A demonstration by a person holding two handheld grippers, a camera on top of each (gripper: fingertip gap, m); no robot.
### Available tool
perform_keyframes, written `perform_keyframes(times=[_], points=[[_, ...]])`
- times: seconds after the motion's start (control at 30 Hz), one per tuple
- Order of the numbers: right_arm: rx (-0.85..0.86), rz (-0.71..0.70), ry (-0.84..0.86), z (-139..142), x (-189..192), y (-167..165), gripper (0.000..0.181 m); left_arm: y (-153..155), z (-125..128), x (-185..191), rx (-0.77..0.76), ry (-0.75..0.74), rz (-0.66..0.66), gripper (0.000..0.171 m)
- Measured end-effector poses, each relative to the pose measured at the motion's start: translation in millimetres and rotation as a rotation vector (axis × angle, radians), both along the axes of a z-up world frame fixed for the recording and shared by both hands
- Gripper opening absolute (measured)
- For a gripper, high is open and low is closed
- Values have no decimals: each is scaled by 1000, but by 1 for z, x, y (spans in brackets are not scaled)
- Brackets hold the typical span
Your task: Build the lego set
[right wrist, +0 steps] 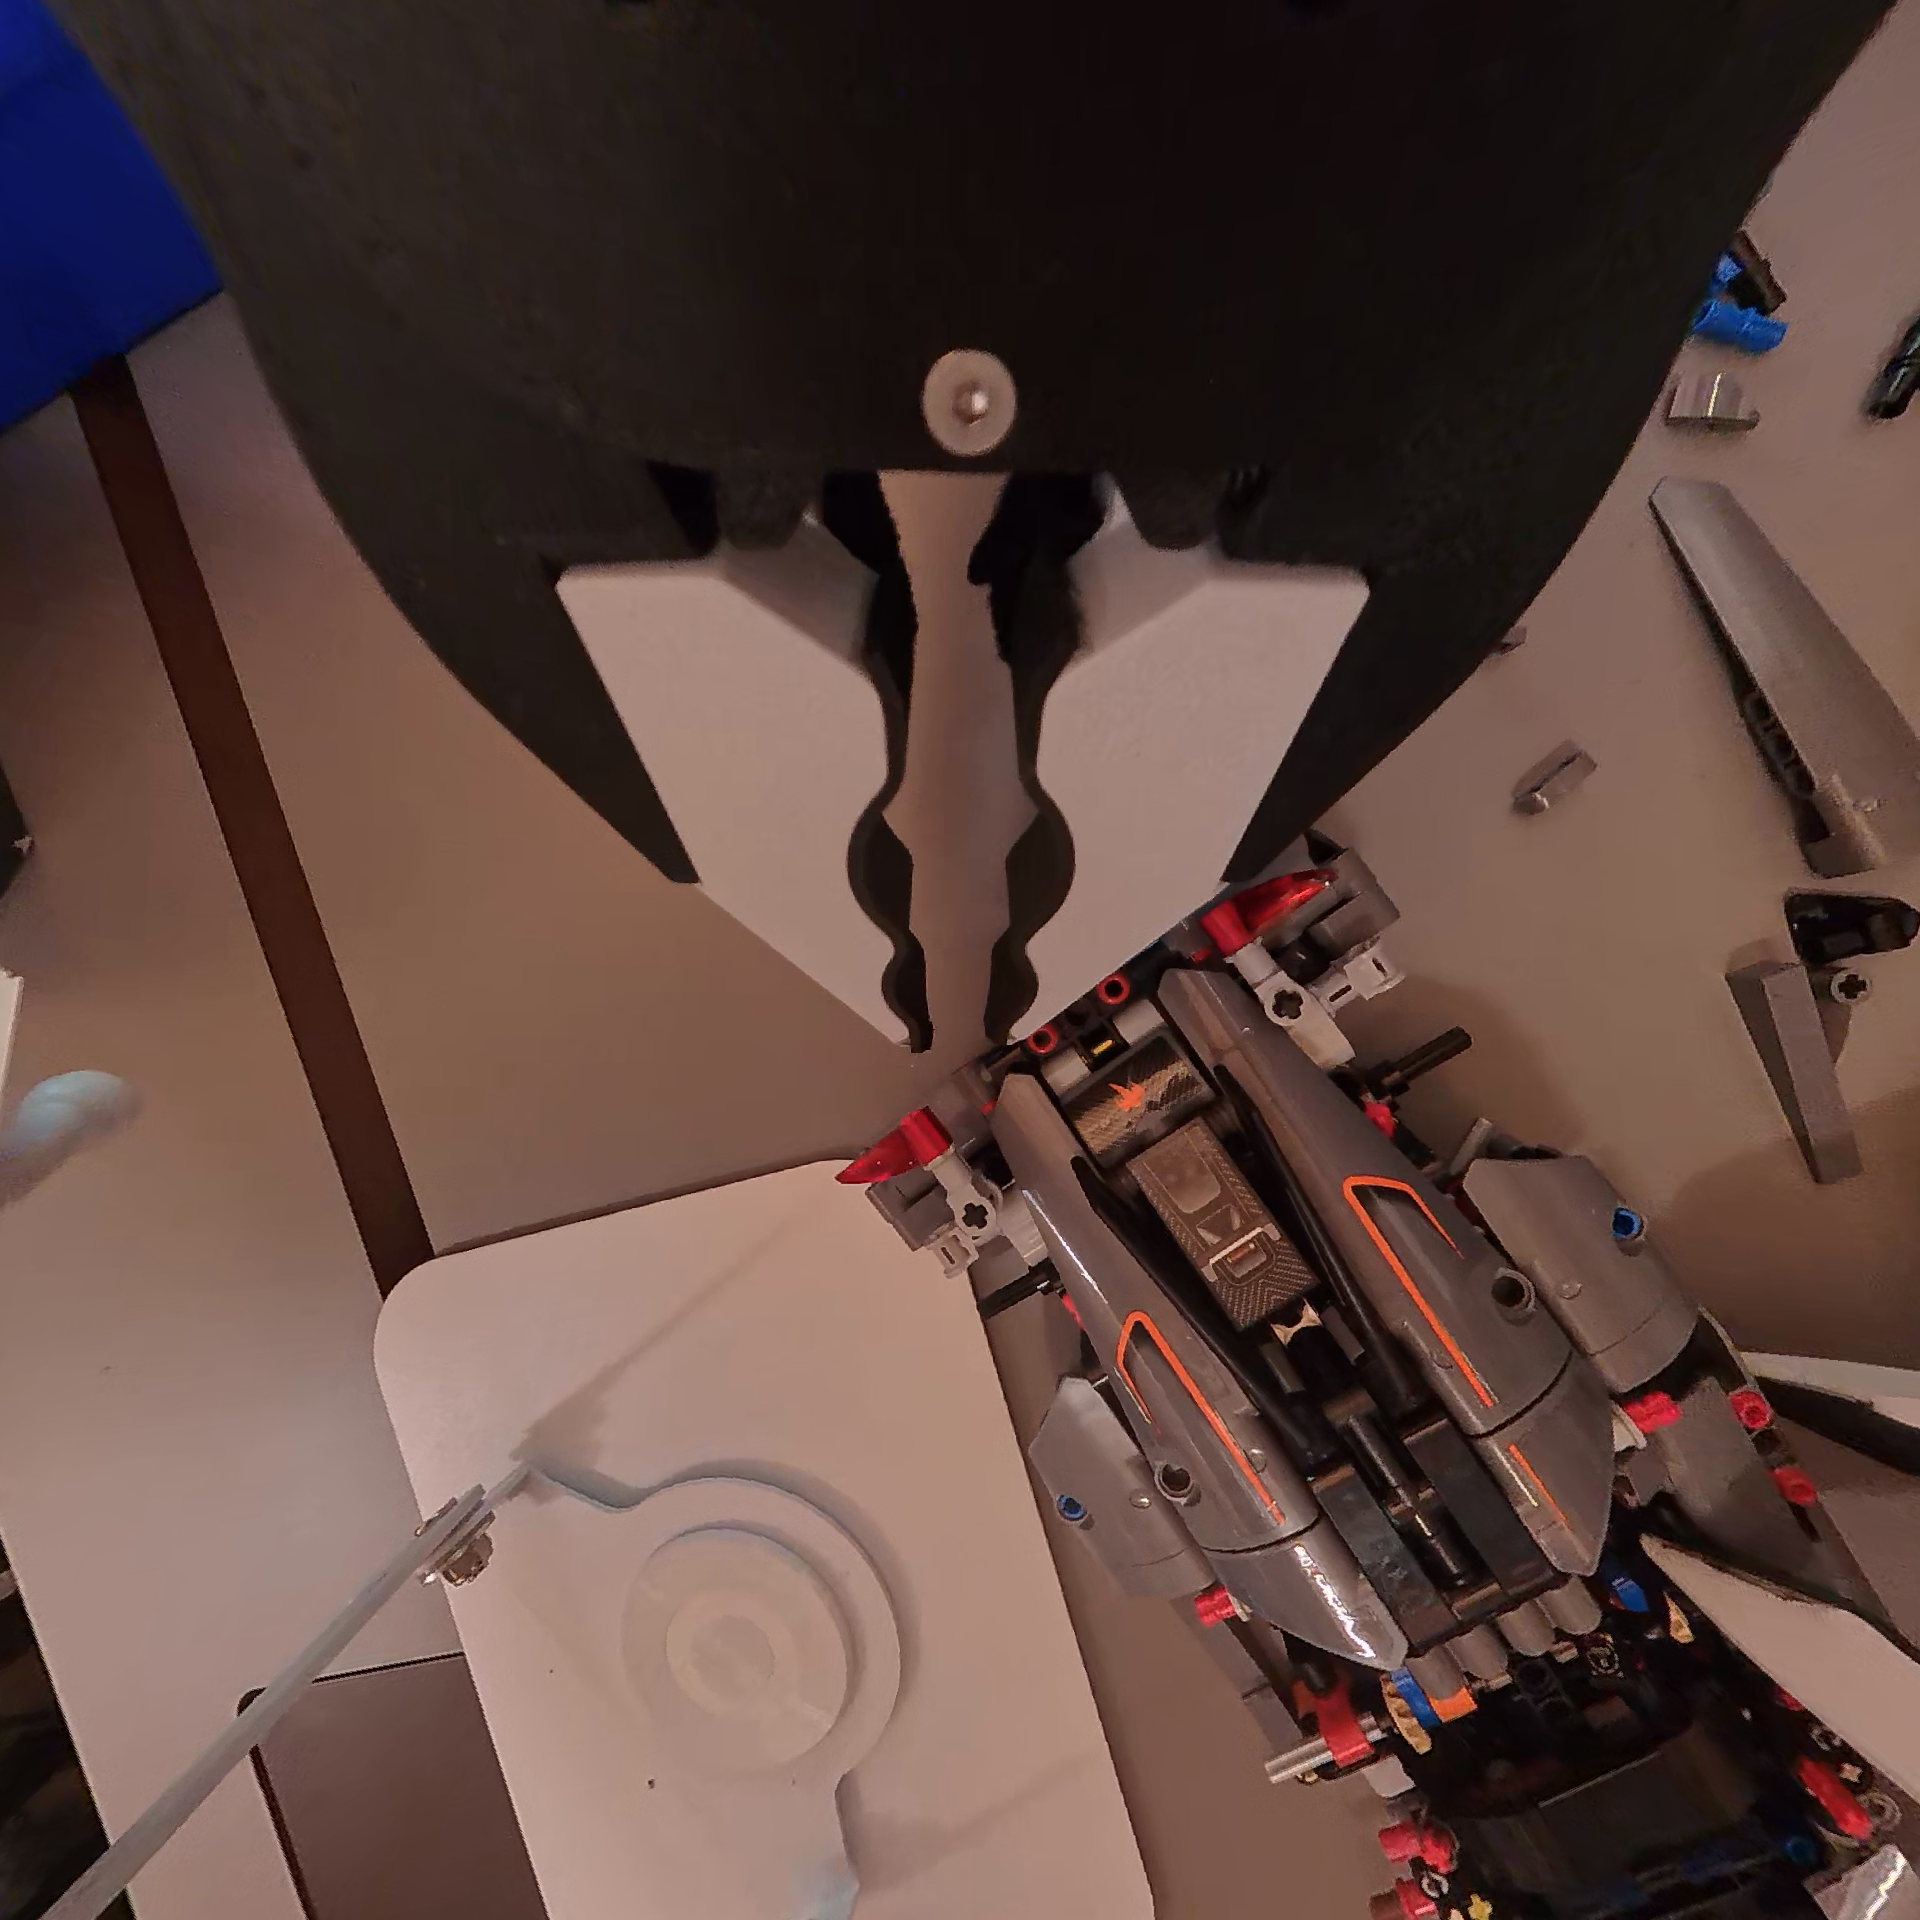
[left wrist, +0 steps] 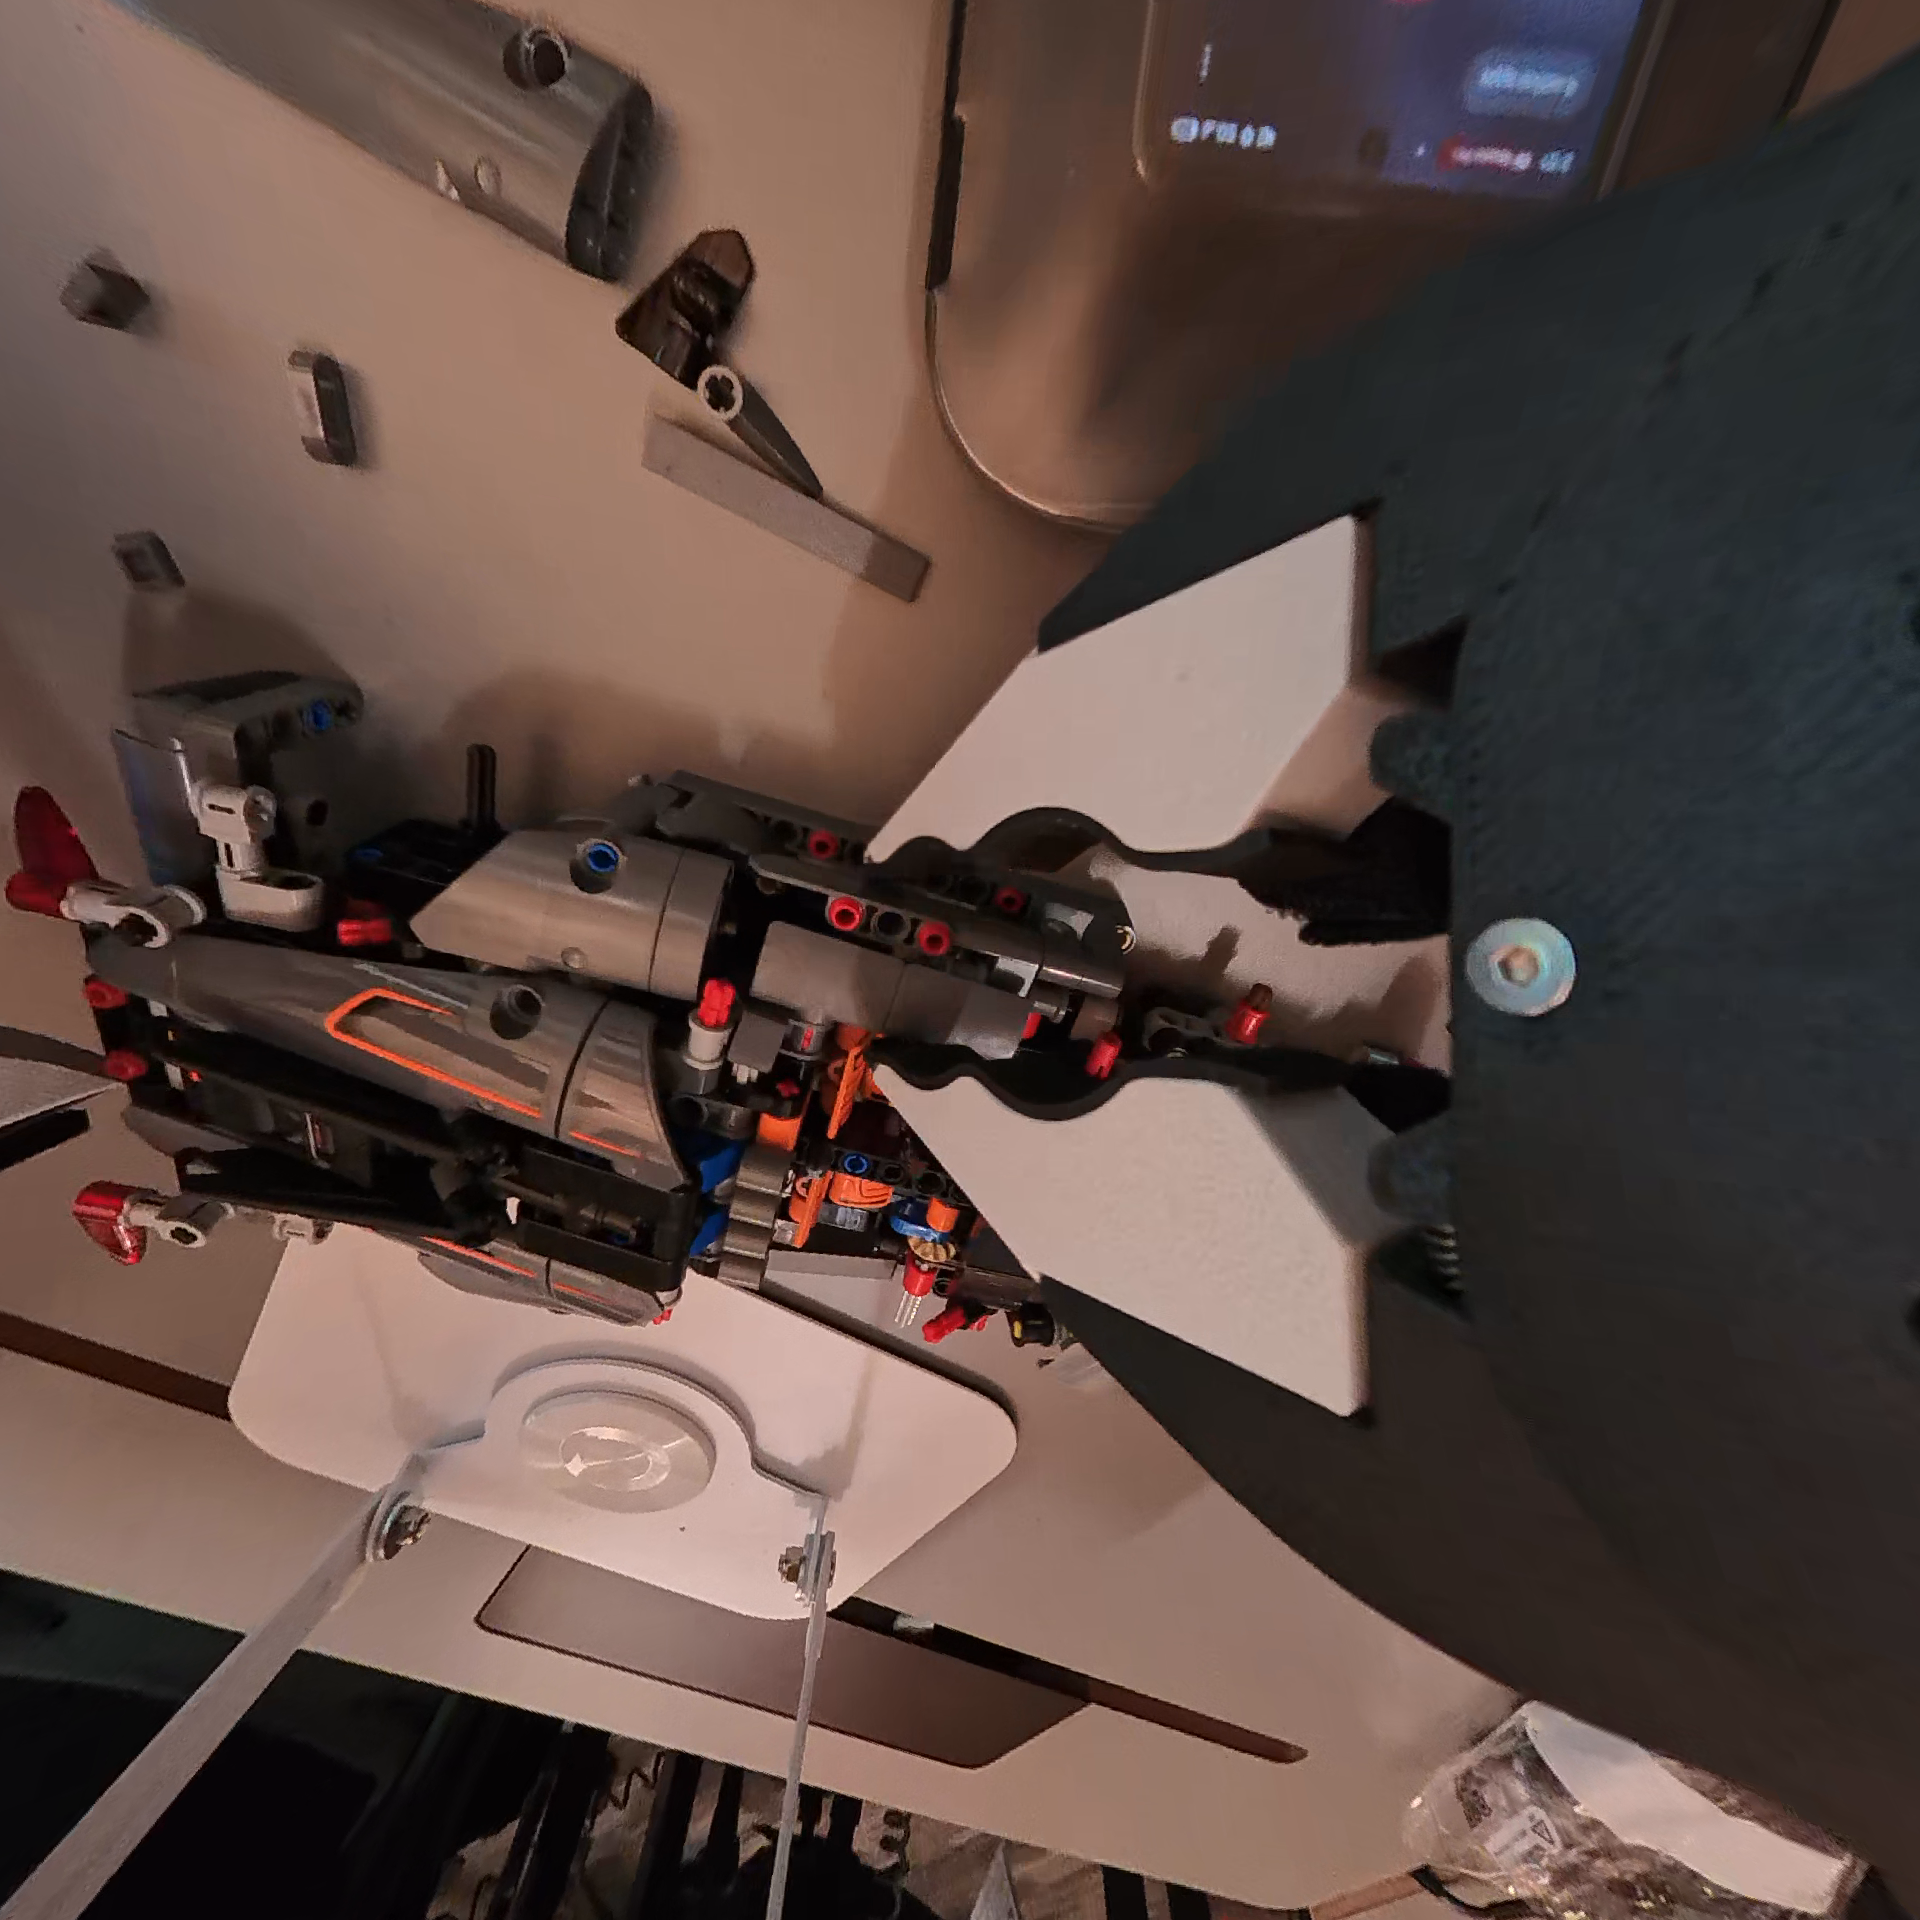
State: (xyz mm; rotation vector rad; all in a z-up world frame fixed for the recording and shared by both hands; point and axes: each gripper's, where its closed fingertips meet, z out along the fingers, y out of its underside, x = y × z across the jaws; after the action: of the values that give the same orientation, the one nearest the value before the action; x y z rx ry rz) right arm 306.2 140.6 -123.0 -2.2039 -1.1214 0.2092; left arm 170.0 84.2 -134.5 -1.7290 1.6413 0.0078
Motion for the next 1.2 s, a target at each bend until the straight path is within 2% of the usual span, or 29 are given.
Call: perform_keyframes(times=[0.7,0.97,1.2], points=[[0,4,-5,0,-1,0,10,-14,-3,2,18,64,-80,27],[2,0,-6,2,1,0,11,-16,0,2,-37,-10,-55,27],[11,-12,13,8,4,2,12,-18,11,-15,-45,-43,-41,41]])
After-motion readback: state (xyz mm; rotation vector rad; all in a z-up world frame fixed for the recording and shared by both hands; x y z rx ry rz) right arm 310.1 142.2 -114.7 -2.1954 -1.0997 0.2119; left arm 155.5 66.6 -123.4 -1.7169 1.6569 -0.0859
